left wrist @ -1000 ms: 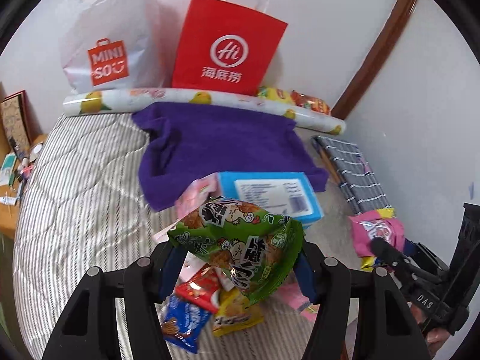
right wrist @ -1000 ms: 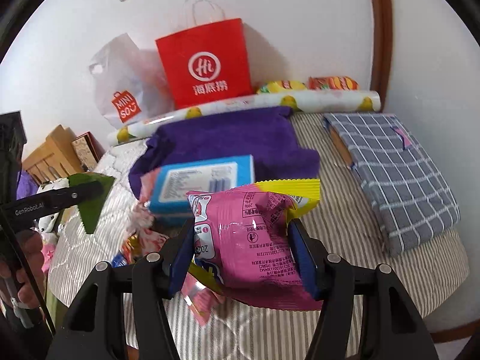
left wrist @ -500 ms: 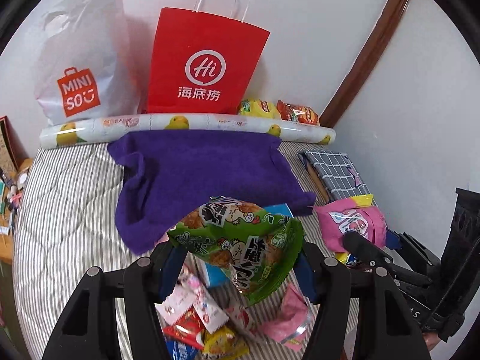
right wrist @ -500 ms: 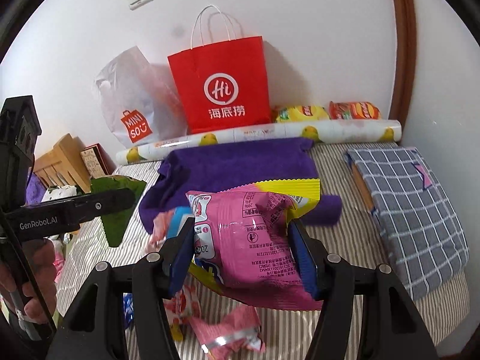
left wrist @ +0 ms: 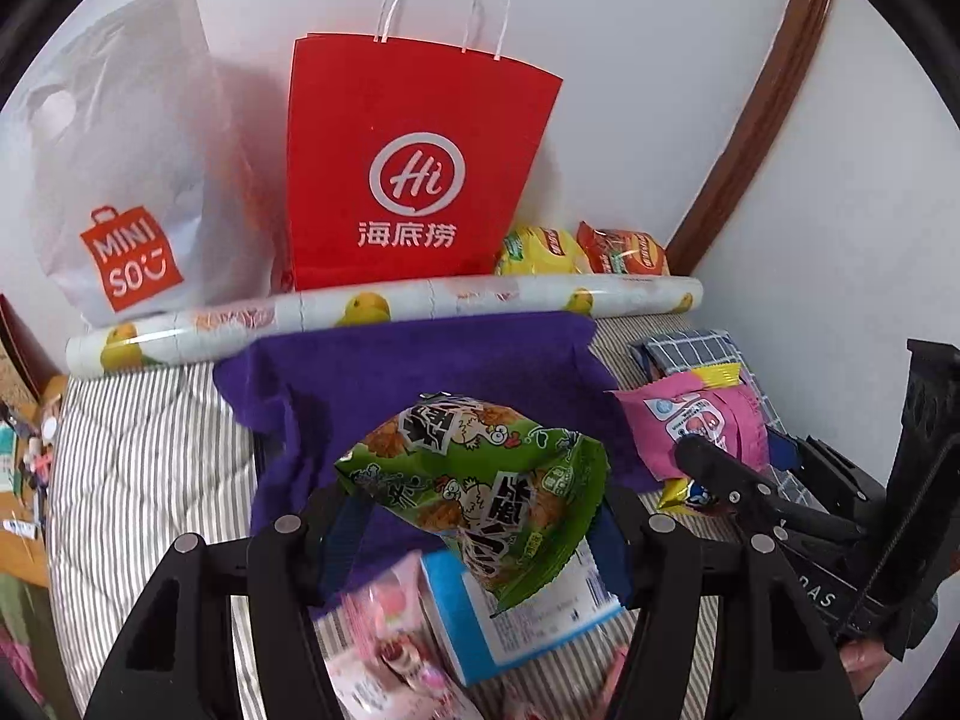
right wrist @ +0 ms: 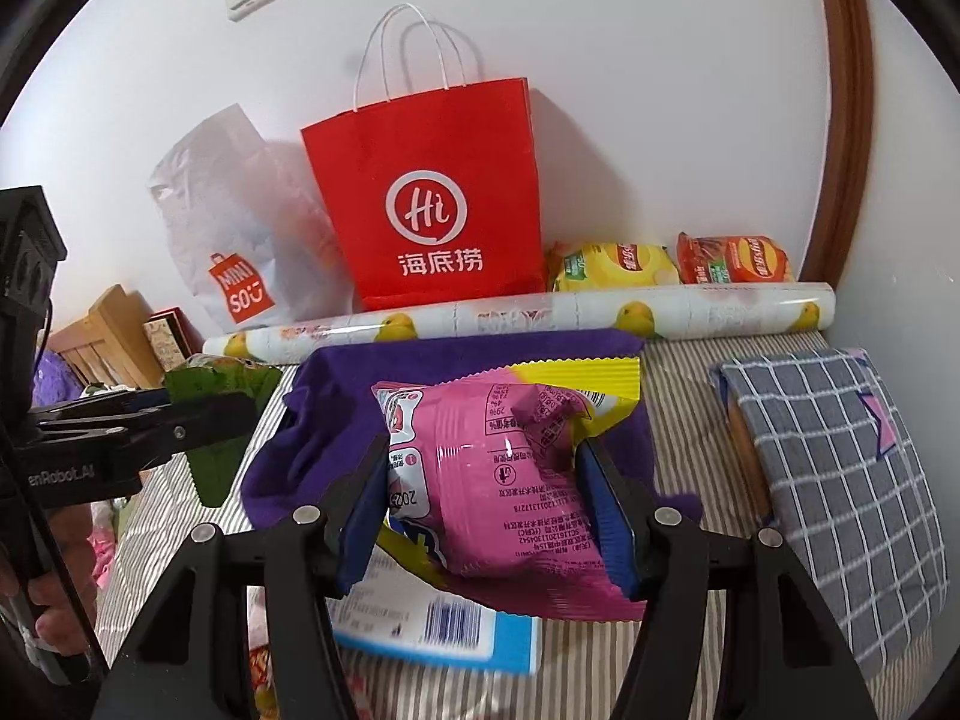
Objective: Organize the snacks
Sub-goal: 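Carry both bags over the purple towel and open the right gripper to drop the pink bag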
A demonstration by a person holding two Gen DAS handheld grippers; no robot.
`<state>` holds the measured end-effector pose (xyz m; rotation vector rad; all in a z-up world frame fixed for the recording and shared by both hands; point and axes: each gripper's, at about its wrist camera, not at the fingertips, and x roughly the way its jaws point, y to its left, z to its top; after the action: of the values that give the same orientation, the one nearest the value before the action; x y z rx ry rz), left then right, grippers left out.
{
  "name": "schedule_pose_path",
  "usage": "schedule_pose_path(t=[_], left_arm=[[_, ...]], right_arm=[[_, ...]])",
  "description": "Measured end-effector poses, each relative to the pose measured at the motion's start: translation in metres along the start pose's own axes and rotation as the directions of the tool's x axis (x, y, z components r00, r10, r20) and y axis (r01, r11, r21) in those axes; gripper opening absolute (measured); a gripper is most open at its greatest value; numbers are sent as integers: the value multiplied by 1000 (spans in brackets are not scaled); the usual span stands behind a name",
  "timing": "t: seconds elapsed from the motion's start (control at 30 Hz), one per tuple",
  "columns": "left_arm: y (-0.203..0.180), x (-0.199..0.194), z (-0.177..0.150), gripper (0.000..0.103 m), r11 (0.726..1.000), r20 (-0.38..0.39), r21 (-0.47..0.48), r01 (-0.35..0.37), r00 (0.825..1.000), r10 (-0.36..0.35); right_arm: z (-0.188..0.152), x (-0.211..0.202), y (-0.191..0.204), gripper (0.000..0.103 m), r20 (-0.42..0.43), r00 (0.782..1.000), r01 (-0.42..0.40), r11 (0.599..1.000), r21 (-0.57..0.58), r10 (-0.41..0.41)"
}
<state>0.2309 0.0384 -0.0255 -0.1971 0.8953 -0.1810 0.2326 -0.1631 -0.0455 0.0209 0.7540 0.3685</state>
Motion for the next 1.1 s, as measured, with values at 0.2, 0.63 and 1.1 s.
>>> schedule_pose_path(t=[0.2, 0.63, 1.1], left_arm=[[11, 24, 17, 62, 1000, -14, -10, -27, 1000, 27], [42, 72, 33, 62, 996, -52, -72, -56, 997, 52], [59, 130, 32, 62, 991, -130, -63, -122, 985, 113]], right_arm=[[19, 30, -3, 61, -9, 1000, -2, 1000, -16, 1], [36, 92, -22, 61, -59, 998, -6, 1000, -21, 5], [24, 154, -40, 61, -156, 987, -21, 1000, 5, 21]])
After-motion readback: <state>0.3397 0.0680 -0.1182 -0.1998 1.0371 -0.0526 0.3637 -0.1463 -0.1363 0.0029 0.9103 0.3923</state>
